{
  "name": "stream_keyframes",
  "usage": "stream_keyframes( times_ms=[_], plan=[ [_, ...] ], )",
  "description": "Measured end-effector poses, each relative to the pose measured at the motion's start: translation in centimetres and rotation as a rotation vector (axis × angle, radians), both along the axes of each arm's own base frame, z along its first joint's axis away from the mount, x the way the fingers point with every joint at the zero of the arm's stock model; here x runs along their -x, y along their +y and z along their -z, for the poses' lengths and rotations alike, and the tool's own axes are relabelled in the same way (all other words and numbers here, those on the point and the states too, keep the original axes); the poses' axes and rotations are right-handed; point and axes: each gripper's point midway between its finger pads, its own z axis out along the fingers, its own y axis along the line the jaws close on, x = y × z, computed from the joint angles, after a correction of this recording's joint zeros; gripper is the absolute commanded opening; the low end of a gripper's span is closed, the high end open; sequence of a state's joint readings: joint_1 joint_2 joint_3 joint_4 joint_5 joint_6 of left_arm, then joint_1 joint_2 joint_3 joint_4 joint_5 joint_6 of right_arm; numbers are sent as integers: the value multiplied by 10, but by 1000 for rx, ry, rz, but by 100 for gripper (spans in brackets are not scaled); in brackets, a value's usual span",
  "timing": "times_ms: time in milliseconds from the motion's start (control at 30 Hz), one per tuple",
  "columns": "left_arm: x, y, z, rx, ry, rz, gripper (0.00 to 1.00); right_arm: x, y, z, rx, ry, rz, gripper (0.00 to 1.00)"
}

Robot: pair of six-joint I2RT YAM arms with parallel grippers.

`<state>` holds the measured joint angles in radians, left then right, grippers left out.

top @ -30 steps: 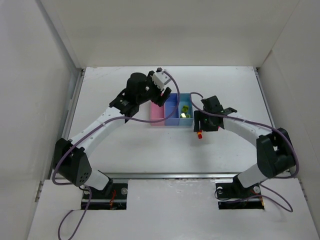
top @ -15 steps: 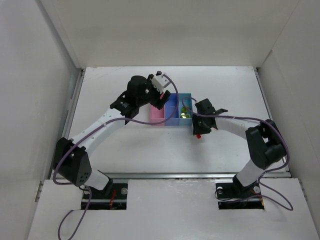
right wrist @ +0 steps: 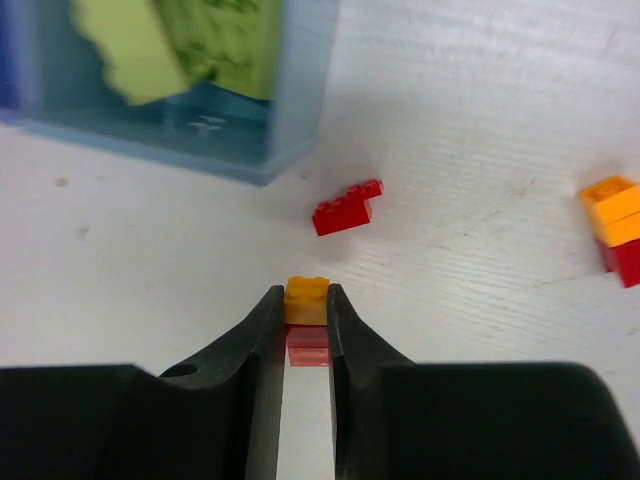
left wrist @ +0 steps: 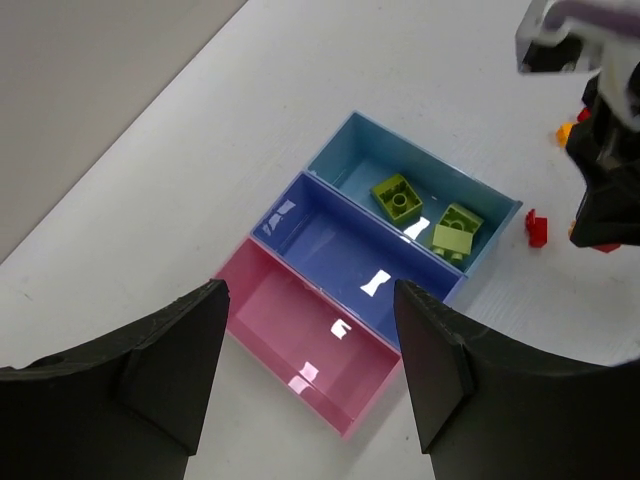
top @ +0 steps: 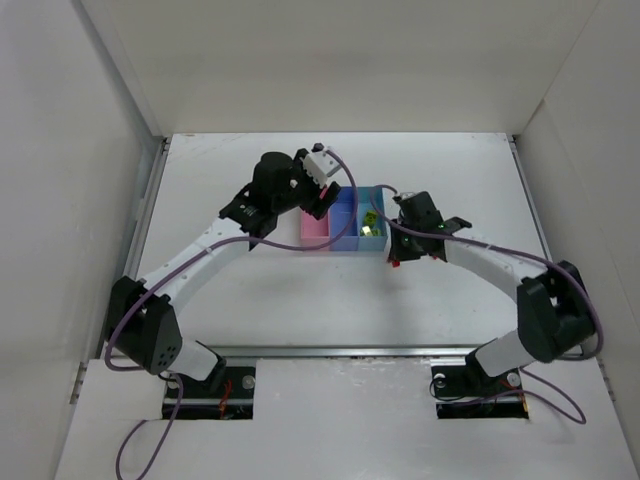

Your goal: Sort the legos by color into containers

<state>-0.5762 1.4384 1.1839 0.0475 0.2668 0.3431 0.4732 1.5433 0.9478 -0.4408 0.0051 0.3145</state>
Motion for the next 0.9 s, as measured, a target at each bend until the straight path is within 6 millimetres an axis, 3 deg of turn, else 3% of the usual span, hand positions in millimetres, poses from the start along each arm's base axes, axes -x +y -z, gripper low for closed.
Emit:
stream_keyframes(
  times_ms=[233,333,433,533,700,800,900],
  plan=[
    [10,-3,3,1,2,49,64,-4,15,-94,-125,-254,-156,0],
    [14,-5,8,-5,17,77,64,-3,17,-118,-147,-320,-198,0],
    [16,-6,9,-5,19,92,64,-6,13,-127,-141,-335,-181,0],
    [18,-7,10,-5,18,100,64,-13,-2,-117,-117,-292,-104,0],
    [21,-5,15,-14,24,106,64,-21,-35,-52,-11,-88,70,3],
    [22,-4,18,-19,26,106,64,-8,-40,-10,26,43,117,8],
    [24,-2,20,-22,28,104,64,10,-47,17,54,125,164,13]
  ],
)
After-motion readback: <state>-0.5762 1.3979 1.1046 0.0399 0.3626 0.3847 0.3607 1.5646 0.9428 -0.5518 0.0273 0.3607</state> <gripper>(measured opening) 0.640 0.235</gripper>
